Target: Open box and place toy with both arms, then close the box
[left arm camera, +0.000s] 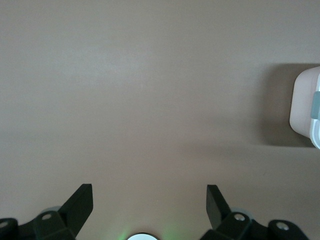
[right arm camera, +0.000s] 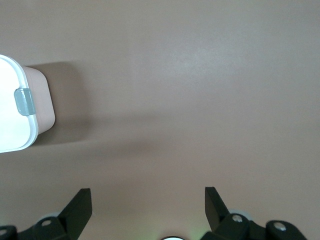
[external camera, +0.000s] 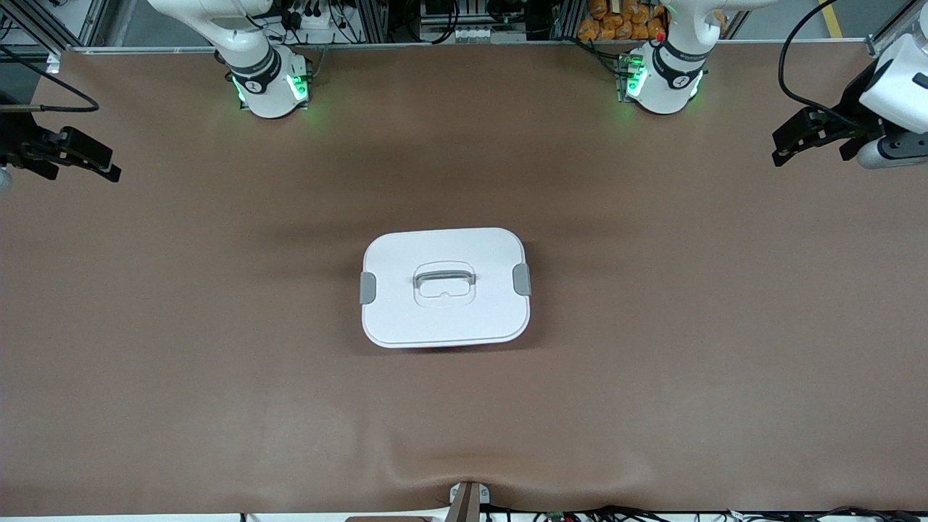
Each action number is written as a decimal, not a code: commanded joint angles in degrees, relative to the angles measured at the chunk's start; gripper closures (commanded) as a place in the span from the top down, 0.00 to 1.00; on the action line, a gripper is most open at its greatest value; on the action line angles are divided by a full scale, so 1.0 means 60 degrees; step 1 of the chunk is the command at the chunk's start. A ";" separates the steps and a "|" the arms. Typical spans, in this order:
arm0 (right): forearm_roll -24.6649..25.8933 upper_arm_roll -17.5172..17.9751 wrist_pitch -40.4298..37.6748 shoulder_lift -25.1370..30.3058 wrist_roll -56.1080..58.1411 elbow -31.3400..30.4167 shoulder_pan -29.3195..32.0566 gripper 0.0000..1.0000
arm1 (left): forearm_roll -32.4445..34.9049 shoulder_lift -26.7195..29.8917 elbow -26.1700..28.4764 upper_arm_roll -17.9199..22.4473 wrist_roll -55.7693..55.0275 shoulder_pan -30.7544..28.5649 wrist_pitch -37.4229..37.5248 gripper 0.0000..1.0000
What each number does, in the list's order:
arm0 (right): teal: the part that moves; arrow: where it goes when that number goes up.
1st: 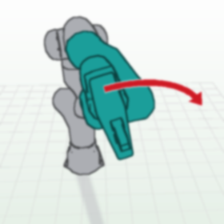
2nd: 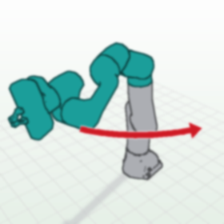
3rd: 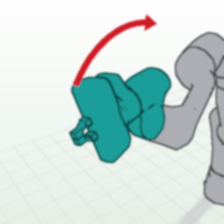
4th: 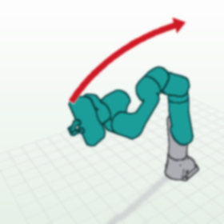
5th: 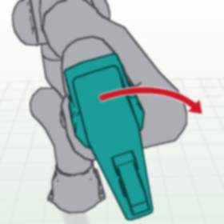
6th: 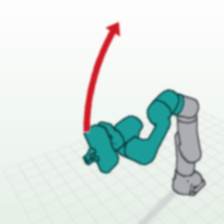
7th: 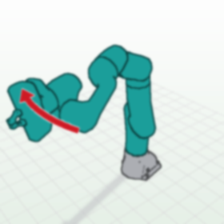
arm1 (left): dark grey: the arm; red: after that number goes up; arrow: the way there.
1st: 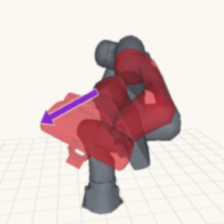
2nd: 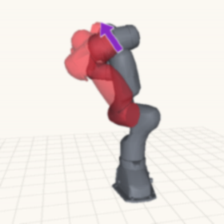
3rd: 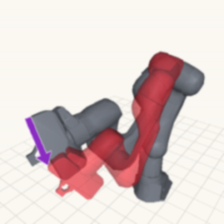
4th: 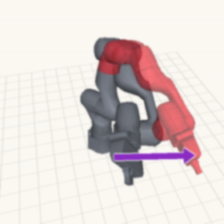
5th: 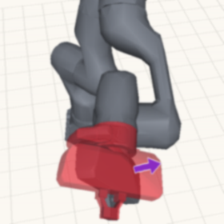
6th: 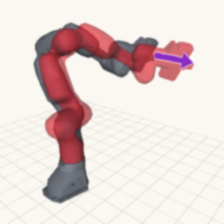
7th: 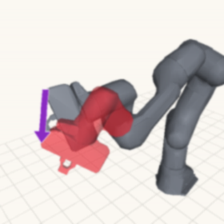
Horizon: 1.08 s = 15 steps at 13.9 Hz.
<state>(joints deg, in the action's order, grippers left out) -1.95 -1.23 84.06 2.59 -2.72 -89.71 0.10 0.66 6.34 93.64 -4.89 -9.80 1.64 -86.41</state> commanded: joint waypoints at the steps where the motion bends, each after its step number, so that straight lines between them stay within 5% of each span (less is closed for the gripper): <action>1: 0.0149 0.0044 -0.0021 0.0140 -0.0030 -0.0150 0.0027 1.00 | -0.0343 0.0218 0.0229 0.0112 0.0213 0.0093 -0.0100 1.00; 15: 0.0149 0.0044 -0.0065 0.0140 -0.0044 -0.0136 0.0041 1.00 | -0.0153 -0.0032 -0.0108 0.0025 0.0169 0.0048 -0.0012 1.00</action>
<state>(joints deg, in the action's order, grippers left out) -1.95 -1.25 83.90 2.59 -2.72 -89.81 0.11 -0.80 6.08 93.83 -4.85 -9.79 1.68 -86.47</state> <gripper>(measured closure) 0.000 0.000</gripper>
